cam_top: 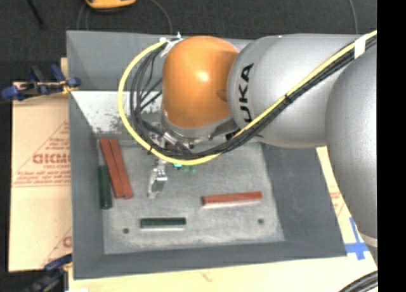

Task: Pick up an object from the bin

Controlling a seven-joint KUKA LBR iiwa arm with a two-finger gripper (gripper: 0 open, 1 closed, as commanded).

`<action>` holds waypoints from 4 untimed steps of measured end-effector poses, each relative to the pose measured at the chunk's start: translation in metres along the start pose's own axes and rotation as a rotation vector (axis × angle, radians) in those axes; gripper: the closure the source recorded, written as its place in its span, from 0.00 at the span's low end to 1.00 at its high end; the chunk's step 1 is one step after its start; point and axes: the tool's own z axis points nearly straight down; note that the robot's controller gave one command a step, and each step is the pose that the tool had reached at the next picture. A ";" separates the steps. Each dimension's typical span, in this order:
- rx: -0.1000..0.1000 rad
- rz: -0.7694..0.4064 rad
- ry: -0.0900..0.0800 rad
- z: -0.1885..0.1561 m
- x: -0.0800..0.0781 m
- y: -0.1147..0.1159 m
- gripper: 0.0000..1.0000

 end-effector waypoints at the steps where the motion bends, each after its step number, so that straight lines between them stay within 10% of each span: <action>1: -0.001 0.004 -0.007 -0.004 -0.001 -0.001 0.00; 2: -0.003 -0.002 -0.014 0.037 0.018 -0.003 0.00; 3: -0.012 -0.094 -0.014 0.122 0.025 -0.021 1.00; 4: -0.013 -0.091 -0.033 0.122 0.021 -0.022 0.00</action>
Offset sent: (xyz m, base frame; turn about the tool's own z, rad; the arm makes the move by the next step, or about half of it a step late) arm -0.0534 -0.0068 -0.1061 -0.0031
